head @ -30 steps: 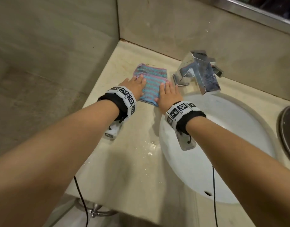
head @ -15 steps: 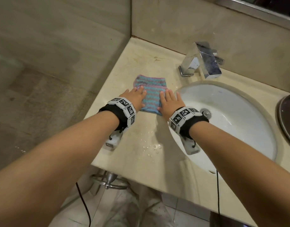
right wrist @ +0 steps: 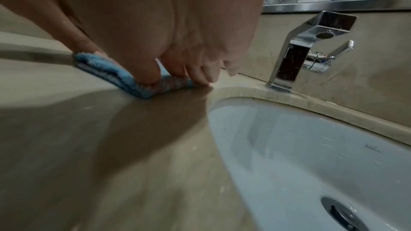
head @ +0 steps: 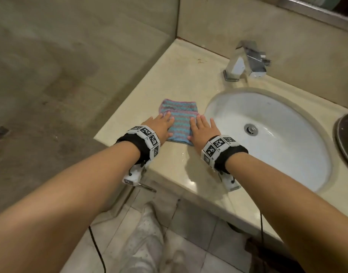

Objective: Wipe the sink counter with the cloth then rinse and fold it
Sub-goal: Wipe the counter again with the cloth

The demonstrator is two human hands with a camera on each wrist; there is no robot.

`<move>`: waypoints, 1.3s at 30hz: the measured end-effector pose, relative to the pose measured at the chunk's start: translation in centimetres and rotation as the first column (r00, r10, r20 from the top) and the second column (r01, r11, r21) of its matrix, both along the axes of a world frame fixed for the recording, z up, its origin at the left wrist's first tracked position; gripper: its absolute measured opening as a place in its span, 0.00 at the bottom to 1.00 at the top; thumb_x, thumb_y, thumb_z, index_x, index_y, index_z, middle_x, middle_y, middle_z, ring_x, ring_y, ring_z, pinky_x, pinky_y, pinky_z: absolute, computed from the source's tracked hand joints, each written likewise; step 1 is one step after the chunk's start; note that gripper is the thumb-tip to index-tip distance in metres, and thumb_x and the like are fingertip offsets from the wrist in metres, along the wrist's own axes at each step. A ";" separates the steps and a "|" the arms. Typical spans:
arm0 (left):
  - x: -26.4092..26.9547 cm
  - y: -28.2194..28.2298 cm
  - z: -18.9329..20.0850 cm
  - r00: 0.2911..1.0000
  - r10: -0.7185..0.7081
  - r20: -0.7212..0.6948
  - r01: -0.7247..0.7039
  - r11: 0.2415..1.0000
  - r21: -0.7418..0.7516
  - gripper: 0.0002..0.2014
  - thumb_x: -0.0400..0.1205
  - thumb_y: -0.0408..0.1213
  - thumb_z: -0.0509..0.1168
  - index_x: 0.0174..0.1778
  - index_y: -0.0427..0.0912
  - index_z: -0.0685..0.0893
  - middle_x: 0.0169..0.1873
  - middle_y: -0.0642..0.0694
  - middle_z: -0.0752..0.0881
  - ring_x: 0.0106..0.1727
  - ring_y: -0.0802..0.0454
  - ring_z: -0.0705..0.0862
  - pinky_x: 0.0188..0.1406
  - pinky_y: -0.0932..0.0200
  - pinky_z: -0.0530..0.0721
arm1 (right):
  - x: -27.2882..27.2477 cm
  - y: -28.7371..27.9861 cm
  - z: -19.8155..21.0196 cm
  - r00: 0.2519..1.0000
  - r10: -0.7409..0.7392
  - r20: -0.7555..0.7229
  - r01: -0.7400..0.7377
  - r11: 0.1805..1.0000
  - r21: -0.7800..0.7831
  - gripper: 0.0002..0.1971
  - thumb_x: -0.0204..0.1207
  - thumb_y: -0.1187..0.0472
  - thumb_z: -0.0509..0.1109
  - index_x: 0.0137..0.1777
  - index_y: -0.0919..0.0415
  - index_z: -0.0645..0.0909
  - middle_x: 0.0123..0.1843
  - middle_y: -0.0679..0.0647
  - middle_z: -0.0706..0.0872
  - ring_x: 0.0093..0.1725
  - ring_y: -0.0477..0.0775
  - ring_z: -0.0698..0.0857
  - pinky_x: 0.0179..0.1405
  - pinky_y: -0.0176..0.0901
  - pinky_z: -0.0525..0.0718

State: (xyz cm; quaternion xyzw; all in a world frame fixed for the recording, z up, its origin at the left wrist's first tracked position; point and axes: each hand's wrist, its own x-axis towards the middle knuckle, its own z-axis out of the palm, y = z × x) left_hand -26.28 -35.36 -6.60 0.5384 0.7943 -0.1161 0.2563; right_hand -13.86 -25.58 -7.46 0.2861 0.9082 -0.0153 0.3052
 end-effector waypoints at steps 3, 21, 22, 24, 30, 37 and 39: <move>2.2 -2.9 -0.1 0.997 0.074 0.017 -0.074 0.997 0.007 0.30 0.87 0.44 0.49 0.83 0.43 0.46 0.84 0.45 0.42 0.84 0.46 0.47 0.81 0.43 0.54 | 1.5 -1.9 0.1 0.998 0.062 0.007 -0.062 0.998 -0.008 0.33 0.86 0.47 0.44 0.83 0.62 0.36 0.85 0.60 0.38 0.85 0.57 0.39 0.83 0.58 0.40; 6.4 -12.4 -1.4 0.955 0.296 0.002 -0.295 0.948 0.120 0.27 0.87 0.44 0.50 0.82 0.46 0.50 0.84 0.48 0.47 0.84 0.48 0.50 0.81 0.38 0.51 | 3.5 -9.1 0.3 0.973 0.231 0.025 -0.230 0.972 -0.038 0.34 0.86 0.47 0.46 0.83 0.61 0.35 0.85 0.59 0.38 0.85 0.57 0.39 0.83 0.57 0.41; 6.0 -12.6 -1.4 0.949 0.314 0.007 -0.313 0.942 0.120 0.27 0.87 0.44 0.50 0.82 0.46 0.50 0.84 0.49 0.47 0.84 0.49 0.50 0.81 0.38 0.50 | 3.0 -9.3 0.4 0.971 0.237 0.023 -0.236 0.971 -0.043 0.34 0.86 0.47 0.46 0.83 0.61 0.35 0.85 0.59 0.38 0.85 0.57 0.39 0.83 0.57 0.41; 5.1 -13.1 -1.4 0.936 0.352 0.023 -0.352 0.927 0.128 0.27 0.87 0.43 0.51 0.82 0.46 0.50 0.84 0.49 0.47 0.84 0.49 0.49 0.82 0.38 0.48 | 1.8 -9.8 0.5 0.967 0.254 0.017 -0.252 0.966 -0.050 0.34 0.86 0.47 0.47 0.83 0.61 0.36 0.85 0.59 0.39 0.85 0.57 0.40 0.83 0.57 0.41; 0.7 -14.5 -1.5 0.896 0.443 0.035 -0.443 0.885 0.143 0.27 0.87 0.42 0.52 0.82 0.46 0.54 0.84 0.48 0.49 0.84 0.48 0.51 0.82 0.41 0.50 | -3.2 -11.0 0.6 0.957 0.290 0.001 -0.288 0.953 -0.091 0.35 0.85 0.47 0.48 0.83 0.61 0.36 0.85 0.59 0.39 0.85 0.57 0.40 0.83 0.57 0.41; -3.9 -10.8 -0.5 0.924 0.380 -0.050 -0.376 0.924 0.075 0.26 0.86 0.44 0.53 0.79 0.39 0.57 0.83 0.41 0.52 0.78 0.37 0.65 0.73 0.44 0.69 | -7.9 -8.5 0.6 0.959 0.283 0.026 -0.281 0.958 -0.050 0.34 0.85 0.46 0.46 0.83 0.62 0.35 0.85 0.59 0.38 0.85 0.57 0.39 0.83 0.58 0.40; -5.2 -8.8 -0.5 0.942 0.335 -0.030 -0.333 0.940 0.071 0.28 0.86 0.45 0.54 0.80 0.39 0.55 0.83 0.40 0.50 0.80 0.37 0.60 0.75 0.44 0.67 | -8.4 -6.7 0.7 0.968 0.250 0.019 -0.249 0.968 -0.044 0.34 0.85 0.46 0.46 0.83 0.62 0.36 0.85 0.59 0.38 0.85 0.57 0.39 0.83 0.58 0.40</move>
